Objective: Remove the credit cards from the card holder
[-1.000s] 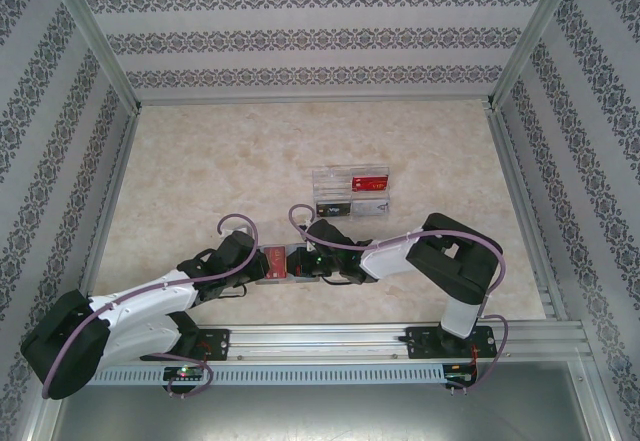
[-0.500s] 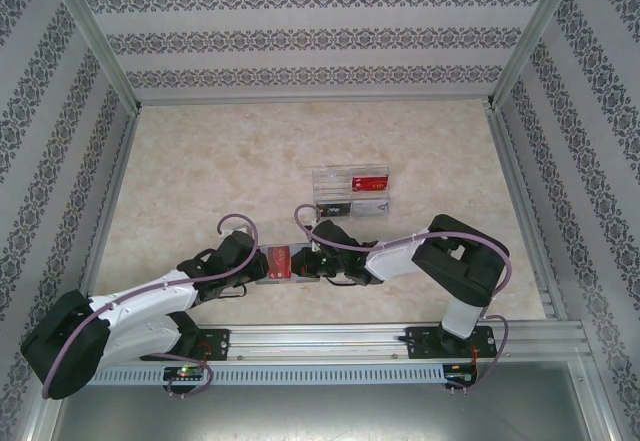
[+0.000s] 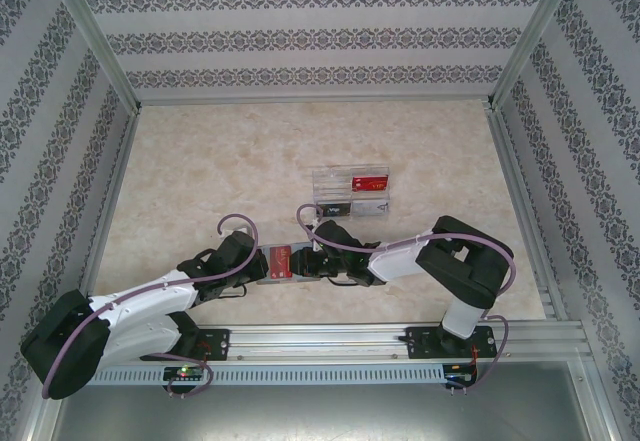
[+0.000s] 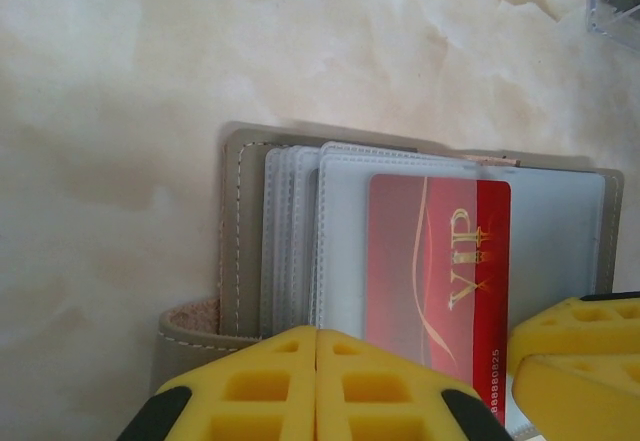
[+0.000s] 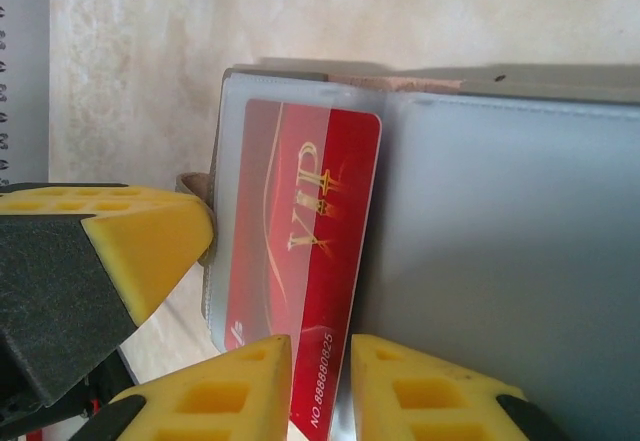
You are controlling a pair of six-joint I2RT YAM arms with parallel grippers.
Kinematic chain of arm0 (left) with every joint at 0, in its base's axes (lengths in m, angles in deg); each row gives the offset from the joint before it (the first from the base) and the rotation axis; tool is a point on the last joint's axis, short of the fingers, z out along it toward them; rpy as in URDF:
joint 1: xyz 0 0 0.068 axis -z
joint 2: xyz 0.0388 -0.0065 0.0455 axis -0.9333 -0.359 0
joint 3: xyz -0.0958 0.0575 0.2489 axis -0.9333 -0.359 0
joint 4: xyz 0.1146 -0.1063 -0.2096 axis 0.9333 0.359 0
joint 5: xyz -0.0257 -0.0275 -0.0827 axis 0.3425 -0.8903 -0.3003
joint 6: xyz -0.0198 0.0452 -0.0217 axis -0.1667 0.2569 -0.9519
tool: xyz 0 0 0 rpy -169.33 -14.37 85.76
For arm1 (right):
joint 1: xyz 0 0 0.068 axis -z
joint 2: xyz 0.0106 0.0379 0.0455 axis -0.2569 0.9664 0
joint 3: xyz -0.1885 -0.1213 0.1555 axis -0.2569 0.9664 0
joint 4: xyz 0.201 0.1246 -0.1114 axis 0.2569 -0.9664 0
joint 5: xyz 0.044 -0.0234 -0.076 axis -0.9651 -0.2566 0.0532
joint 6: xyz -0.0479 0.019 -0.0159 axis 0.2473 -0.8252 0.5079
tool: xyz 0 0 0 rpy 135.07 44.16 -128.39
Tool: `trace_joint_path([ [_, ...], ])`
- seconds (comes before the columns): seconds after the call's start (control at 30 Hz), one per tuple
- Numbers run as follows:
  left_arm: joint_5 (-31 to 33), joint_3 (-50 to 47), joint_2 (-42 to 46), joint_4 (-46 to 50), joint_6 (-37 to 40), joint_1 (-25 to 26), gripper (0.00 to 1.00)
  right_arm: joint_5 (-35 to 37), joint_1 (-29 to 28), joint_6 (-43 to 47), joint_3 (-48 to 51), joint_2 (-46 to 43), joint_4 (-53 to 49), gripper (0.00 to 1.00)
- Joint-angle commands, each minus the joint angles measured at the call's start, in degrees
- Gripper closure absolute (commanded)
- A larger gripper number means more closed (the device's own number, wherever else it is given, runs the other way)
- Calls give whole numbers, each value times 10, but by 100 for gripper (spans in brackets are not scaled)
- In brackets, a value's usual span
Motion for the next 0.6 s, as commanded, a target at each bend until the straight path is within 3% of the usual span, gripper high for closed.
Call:
trace_joint_path([
  [0.0,-5,-9,-12,28,-4,-7,94,-1,9,12,-14,10,-6,75],
  [0.57,-11,-10,-24,20,-2,-7,99,-6,20,2,-19,35,5,73],
])
